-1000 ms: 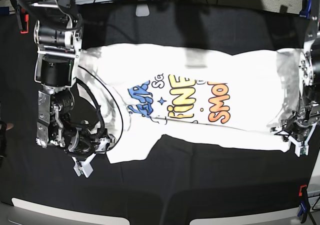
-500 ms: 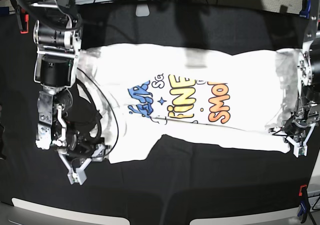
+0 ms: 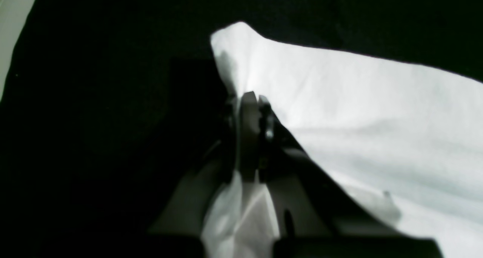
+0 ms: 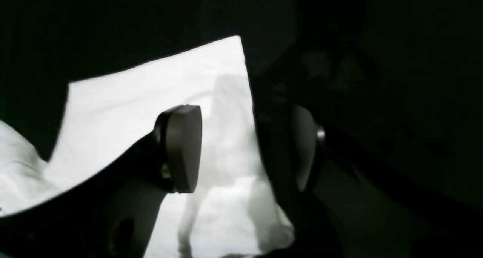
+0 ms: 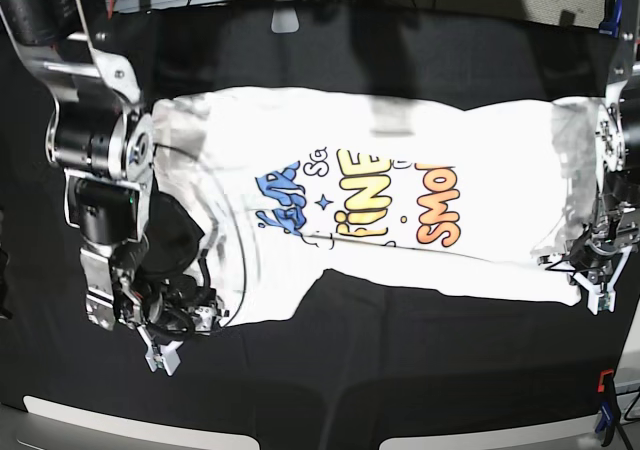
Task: Layout the t-shirt on the table in an organized manner, then fold the t-shirt properly
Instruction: 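Grasp the opposite t-shirt edge with the left gripper, then fold the t-shirt edges inward with both grippers toward the graphic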
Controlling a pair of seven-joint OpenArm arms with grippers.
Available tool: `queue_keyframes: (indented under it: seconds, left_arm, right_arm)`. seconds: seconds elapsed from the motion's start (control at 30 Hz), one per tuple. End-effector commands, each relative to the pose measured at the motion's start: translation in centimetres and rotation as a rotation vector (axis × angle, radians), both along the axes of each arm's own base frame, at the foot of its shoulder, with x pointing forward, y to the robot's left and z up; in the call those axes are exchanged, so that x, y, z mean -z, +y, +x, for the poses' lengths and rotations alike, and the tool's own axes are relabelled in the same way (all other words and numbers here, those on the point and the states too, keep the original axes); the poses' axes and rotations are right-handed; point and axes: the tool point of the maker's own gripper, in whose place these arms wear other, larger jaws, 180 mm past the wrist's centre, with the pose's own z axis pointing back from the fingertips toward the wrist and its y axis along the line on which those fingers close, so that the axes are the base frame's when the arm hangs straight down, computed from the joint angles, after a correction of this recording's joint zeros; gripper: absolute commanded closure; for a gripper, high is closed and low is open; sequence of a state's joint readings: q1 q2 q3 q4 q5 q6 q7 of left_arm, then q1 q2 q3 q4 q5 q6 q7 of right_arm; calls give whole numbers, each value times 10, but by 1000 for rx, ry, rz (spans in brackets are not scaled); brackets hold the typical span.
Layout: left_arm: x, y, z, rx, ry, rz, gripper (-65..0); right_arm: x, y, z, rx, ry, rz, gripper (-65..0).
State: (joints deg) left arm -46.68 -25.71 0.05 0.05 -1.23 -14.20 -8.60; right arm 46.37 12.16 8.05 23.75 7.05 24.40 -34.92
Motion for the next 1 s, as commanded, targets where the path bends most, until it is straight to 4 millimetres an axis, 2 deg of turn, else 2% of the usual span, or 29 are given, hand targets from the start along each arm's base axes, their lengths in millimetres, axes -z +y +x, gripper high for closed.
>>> queue_keyframes:
  seconds: [0.0,0.1,0.27,0.43,0.6,0.73,0.87,0.97]
  left_arm:
    - [-23,8,15,-8,-64,9,0]
    - [-23,8,15,-8,-64,8,0]
    - [-23,8,15,-8,-62,9,0]
    - [-23,8,15,-8,-63,8,0]
    - [-23,8,15,-8,-63,8,0]
    - [-23,8,15,-8,-63,8,0]
    - [-23,8,15,-8,-63,8,0]
    - [-23,8,15,-8,-63,8,0]
  right_arm:
    - [-25,2,19,1,-68,11,-351]
    - [-19,18,15,-28,-45,28,-349]
    - [-13,46,9,-76,-5,49,-258]
    - [-10,46,9,-100,-7,-7,-152]
    - [-19,35,20,-89,-68,-39,-171]
    - [-28,22,25,-76,-82,-62,-285]
    - [-18,9,18,-81,-59,-123,-300]
    - [-3,7,8,-78,-35,-122,-300]
